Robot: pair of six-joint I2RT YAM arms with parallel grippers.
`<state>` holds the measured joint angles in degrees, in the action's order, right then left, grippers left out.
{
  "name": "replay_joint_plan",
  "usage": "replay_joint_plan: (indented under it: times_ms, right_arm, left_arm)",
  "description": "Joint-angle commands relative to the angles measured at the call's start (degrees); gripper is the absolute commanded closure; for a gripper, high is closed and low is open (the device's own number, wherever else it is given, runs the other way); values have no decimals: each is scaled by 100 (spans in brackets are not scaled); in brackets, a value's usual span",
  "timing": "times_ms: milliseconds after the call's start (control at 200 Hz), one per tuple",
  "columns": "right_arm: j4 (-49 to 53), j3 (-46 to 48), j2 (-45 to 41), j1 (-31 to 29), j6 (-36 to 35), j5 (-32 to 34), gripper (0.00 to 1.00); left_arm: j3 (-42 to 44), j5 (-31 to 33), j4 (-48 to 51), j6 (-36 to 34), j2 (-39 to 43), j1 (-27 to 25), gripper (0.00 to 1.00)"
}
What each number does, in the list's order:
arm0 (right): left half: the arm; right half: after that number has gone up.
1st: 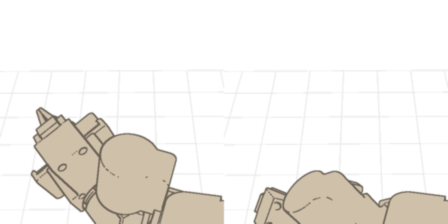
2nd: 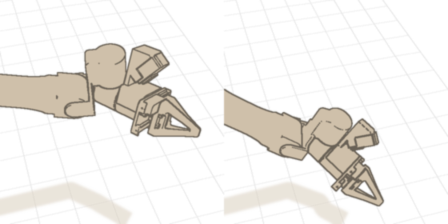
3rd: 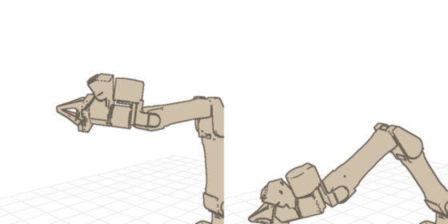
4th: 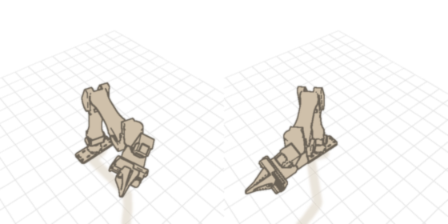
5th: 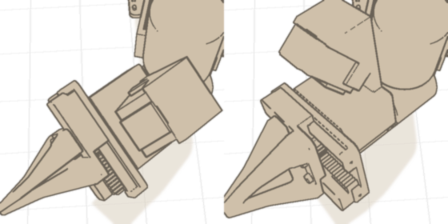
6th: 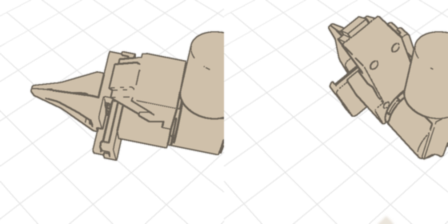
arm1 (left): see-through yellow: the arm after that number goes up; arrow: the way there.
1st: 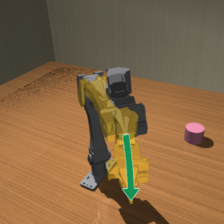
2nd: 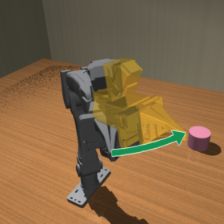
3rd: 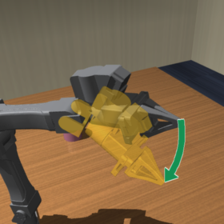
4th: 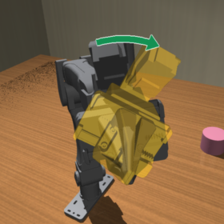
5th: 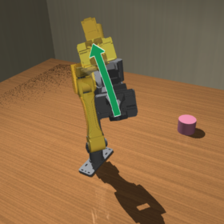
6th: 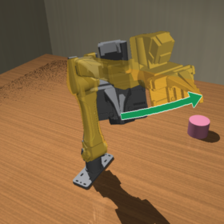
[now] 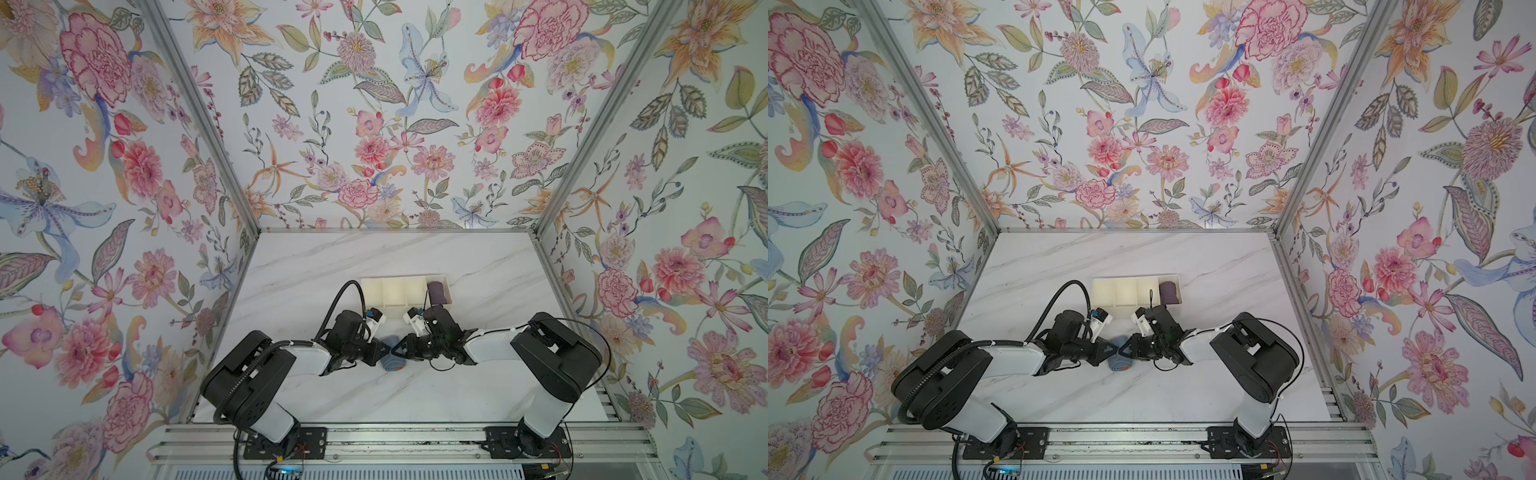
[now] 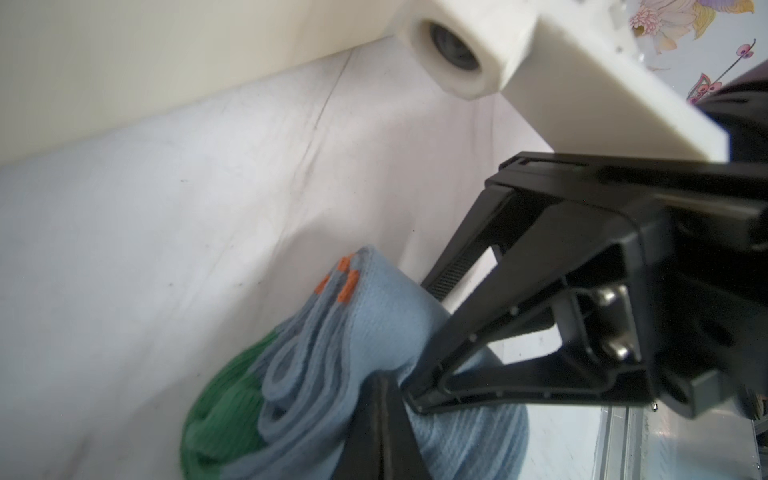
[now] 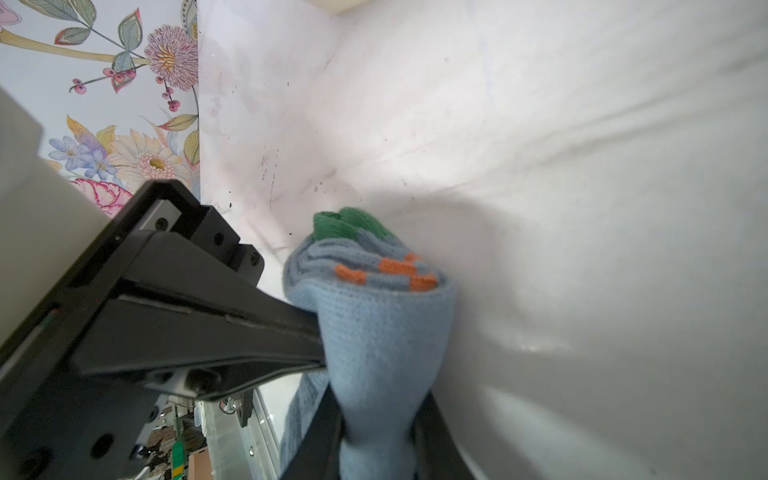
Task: Roll the socks
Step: 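Grasp the blue sock roll upright with the right gripper while the left gripper steadies it, then carry the sock roll with the right gripper to the tray while the left gripper withdraws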
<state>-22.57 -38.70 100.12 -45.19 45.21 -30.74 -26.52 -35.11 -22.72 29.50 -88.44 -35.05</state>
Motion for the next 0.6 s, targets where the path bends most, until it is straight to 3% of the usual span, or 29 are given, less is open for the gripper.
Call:
replay_joint_plan:
  times_ms: [0,280,596]
  right_arm:
    - [256,-109,-293,-315,-300,-10,100]
    - [1124,-455,-991,-8,-701,87,100]
    - [2164,-1216,-1549,696,-1179,24,100]
  left_arm:
    - [65,468,453,220,281,3,100]
    - [-514,497,1168,5,1385,691,100]
    - [-820,471,1682,-302,1804,1168,100]
